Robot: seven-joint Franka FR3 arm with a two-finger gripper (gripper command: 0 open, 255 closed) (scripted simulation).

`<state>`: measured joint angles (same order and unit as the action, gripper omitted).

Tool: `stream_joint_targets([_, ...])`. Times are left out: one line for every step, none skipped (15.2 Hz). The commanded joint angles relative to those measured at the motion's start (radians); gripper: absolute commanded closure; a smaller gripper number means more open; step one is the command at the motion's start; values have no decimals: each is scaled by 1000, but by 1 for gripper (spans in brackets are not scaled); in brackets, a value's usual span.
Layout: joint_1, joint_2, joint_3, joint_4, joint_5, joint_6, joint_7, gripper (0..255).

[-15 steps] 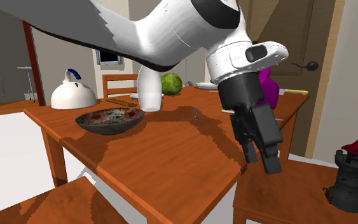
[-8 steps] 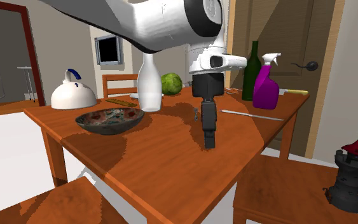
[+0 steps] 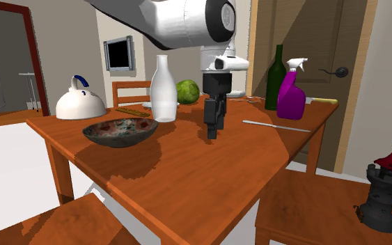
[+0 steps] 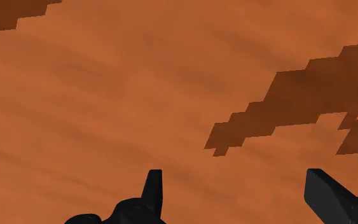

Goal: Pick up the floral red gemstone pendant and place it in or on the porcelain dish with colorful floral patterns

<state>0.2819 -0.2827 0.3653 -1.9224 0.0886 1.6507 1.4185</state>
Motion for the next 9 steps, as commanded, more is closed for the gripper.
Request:
stream_joint_targets([0, 62, 27, 71, 1, 10, 77, 0])
stream_joint_targets([0, 92, 39, 108, -3, 14, 113, 0])
stream_joint_targets([1, 124, 50, 146, -7, 17, 148, 0])
stream_joint_targets([3, 156, 61, 185, -14, 19, 184, 0])
stream_joint_targets([5, 190, 71, 226, -22, 20, 220, 0])
stream_joint_targets([9, 224, 80, 269, -32, 21, 255, 0])
stream_joint_targets([12, 241, 84, 291, -37, 20, 272, 0])
stream_joint_targets([13, 239, 84, 275, -36, 34, 272, 0])
stream_joint_targets([13, 237, 84, 260, -36, 48, 271, 0])
